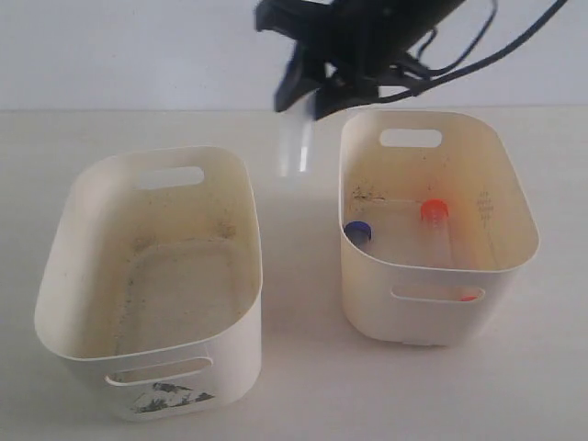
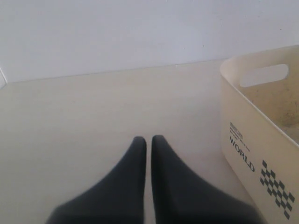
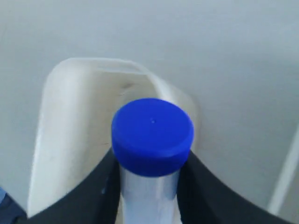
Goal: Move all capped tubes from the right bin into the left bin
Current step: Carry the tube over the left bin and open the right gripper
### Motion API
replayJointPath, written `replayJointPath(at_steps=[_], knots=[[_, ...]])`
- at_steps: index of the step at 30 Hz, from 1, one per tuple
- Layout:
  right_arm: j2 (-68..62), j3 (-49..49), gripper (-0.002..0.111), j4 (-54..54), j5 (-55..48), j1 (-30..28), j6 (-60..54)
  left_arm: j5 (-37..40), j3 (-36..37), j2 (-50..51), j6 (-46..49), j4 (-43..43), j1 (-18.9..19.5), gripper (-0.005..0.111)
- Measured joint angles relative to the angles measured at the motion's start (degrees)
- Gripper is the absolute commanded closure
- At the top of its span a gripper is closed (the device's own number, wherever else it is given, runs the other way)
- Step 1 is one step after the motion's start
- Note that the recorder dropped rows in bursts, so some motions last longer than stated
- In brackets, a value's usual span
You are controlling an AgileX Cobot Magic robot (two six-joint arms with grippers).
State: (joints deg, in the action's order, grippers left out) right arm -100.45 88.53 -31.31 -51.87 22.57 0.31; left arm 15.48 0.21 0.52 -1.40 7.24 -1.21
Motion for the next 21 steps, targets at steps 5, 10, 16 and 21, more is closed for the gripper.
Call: replayJointPath(at_steps=[5, 10, 16, 21], knots=[[-2.2, 0.0, 0.102, -3.5, 5.7, 8.8, -4.4, 0.0, 0.0, 0.0, 0.0, 0.0, 0.0, 0.102], [-7.0, 0.0, 0.054, -4.1, 8.1, 11.9, -4.8, 0.0, 0.0, 0.0, 0.0, 0.0, 0.0, 0.102], [-9.9, 0.0, 0.056, -4.1, 8.5, 12.4, -4.8, 0.0, 0.0, 0.0, 0.0, 0.0, 0.0, 0.102], [-8.9, 2.7, 0.062, -3.9, 6.4, 11.6, -5.4, 0.0, 0.0, 0.0, 0.0, 0.0, 0.0, 0.102]])
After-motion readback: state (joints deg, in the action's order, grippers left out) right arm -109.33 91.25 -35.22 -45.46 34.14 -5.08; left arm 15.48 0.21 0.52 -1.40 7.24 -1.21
